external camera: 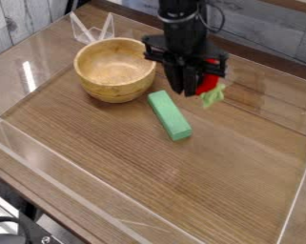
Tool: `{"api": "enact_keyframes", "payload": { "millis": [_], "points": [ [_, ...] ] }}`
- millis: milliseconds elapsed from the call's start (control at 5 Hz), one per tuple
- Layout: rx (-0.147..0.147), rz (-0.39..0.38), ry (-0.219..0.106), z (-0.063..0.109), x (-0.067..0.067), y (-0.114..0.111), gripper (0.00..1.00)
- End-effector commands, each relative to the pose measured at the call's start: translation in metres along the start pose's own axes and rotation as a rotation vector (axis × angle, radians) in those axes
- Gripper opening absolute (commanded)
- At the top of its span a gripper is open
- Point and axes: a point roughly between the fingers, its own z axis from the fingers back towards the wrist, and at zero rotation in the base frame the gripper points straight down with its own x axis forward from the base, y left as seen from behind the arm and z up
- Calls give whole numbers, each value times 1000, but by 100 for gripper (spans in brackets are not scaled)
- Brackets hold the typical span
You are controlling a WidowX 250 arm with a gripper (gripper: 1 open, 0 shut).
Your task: Move the red fruit to the right
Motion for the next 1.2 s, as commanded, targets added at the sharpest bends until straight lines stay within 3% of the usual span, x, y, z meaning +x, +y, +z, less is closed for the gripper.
{"api": "enact_keyframes", "payload": {
  "millis": [0, 200, 600, 1000],
  "points": [
    [7, 14, -53, 21, 6, 5, 0],
    [12, 24, -54, 27, 5, 7, 0],
    [18, 1, -51, 32, 9, -8, 0],
    [49, 32, -54, -1, 16, -22, 0]
  ]
}}
